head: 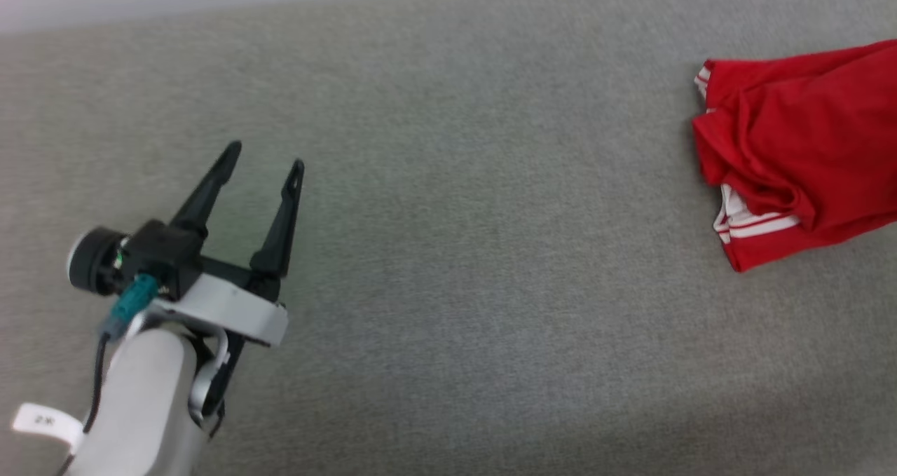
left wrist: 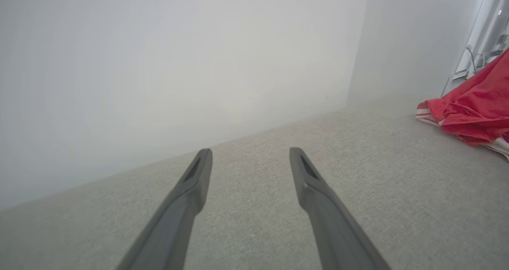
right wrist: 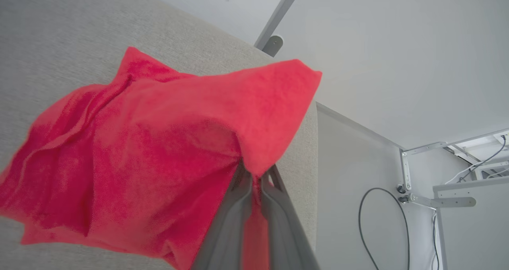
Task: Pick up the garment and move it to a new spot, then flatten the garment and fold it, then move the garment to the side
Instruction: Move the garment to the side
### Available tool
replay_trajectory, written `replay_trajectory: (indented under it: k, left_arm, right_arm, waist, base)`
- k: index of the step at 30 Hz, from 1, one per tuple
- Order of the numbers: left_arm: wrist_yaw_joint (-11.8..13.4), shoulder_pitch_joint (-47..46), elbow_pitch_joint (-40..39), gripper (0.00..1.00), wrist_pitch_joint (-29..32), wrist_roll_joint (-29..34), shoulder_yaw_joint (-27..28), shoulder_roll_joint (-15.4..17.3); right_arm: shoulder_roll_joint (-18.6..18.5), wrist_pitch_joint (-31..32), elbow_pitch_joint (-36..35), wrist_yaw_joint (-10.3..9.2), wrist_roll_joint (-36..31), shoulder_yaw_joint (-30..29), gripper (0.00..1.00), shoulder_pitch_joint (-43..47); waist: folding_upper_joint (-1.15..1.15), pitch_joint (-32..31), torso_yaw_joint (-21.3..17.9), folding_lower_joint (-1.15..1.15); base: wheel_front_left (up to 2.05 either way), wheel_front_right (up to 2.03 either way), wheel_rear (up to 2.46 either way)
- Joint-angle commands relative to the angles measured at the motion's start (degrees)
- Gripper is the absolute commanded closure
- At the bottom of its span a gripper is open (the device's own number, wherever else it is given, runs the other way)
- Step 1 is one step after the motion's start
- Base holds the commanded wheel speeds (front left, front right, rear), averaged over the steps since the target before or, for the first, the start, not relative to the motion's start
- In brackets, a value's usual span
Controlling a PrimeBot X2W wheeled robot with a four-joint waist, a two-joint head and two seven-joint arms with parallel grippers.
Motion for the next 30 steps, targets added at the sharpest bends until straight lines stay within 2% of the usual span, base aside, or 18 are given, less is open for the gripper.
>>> replay_trajectory:
  k: [1,8,15,21,30]
  left_arm:
    - [-0.29,-1.61,0.08,0.00,0.03,0.58,-0.31,0.50]
    - [-0.50,-5.60,0.22,0.00,0.05,0.81,-2.64,1.15]
    - [-0.63,-7.62,-0.09,0.00,0.12,0.45,-4.28,1.89]
    - [-0.68,-8.36,-0.44,0.00,0.41,0.00,-4.93,2.65]
    - [-0.69,-8.50,-0.66,0.00,0.66,-0.76,-5.55,3.04]
  right_arm:
    - [-0.68,-1.37,1.02,-0.06,-0.86,0.67,1.00,-1.43]
    - [-2.79,-7.21,6.69,-0.06,-3.92,2.45,1.00,-5.10]
    - [-3.24,-11.59,14.35,-0.07,-8.73,3.12,1.00,-7.98]
    - [-1.08,-14.88,21.60,-0.06,-15.27,1.72,1.00,-10.34]
    - [4.38,-16.28,30.76,-0.06,-21.94,-2.60,1.00,-12.63]
  waist:
    - [0.00,4.10,-3.79,0.00]
    - [0.00,7.79,-4.94,0.00]
    - [0.00,10.67,-3.86,0.00]
    - [0.00,12.57,-2.15,0.00]
    - [0.00,14.16,0.01,0.00]
  base:
    - [0.00,0.00,0.00]
    - [0.00,0.00,0.00]
    - [0.00,0.00,0.00]
    - [0.00,0.00,0.00]
    - [0.00,0.00,0.00]
